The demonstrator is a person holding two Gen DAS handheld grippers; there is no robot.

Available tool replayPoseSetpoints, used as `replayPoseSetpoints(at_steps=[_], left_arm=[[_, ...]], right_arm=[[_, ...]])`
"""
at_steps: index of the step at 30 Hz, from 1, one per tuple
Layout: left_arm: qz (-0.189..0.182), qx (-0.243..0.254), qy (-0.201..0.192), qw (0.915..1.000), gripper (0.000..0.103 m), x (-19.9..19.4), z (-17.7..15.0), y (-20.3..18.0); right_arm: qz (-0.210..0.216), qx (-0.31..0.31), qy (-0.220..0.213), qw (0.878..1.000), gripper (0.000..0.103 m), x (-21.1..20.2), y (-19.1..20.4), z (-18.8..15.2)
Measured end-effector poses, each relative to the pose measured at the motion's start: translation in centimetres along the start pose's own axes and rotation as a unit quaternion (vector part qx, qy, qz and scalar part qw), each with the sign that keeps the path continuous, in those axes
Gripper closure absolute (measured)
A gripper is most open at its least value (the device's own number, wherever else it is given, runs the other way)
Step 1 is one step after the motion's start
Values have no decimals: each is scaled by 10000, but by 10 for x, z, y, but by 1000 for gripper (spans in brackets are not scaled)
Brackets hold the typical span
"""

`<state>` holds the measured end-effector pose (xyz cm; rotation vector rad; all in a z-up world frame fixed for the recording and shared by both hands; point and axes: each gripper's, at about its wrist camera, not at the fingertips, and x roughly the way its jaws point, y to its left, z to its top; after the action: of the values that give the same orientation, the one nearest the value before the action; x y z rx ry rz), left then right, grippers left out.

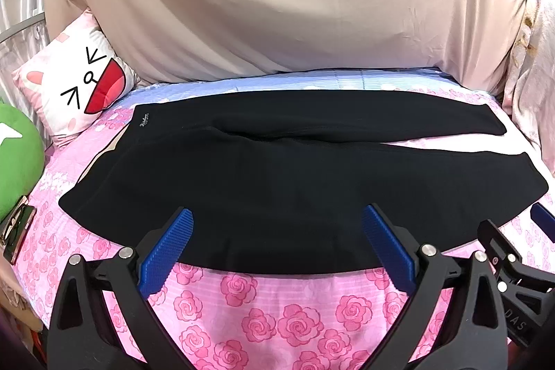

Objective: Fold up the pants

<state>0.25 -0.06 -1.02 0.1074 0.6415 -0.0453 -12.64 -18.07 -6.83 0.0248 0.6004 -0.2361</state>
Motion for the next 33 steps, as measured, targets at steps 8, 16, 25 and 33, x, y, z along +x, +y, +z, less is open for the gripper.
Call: replayPoseSetpoints(at_steps=[8,16,25,33], left_arm=[[-5,-4,-16,10000,7,-2,1,2],[8,-10,10,10000,7,-1,2,2],[-5,3,37,10000,7,0,1,4],[0,-4,42,10000,7,1,1,5]], right_arm=[[1,-24,-11,10000,11,0,3,3],[-4,-25,-7,10000,11,0,4,3],[-3,-15,9,10000,11,1,7,1],[-4,-25,19,10000,11,2,7,0]])
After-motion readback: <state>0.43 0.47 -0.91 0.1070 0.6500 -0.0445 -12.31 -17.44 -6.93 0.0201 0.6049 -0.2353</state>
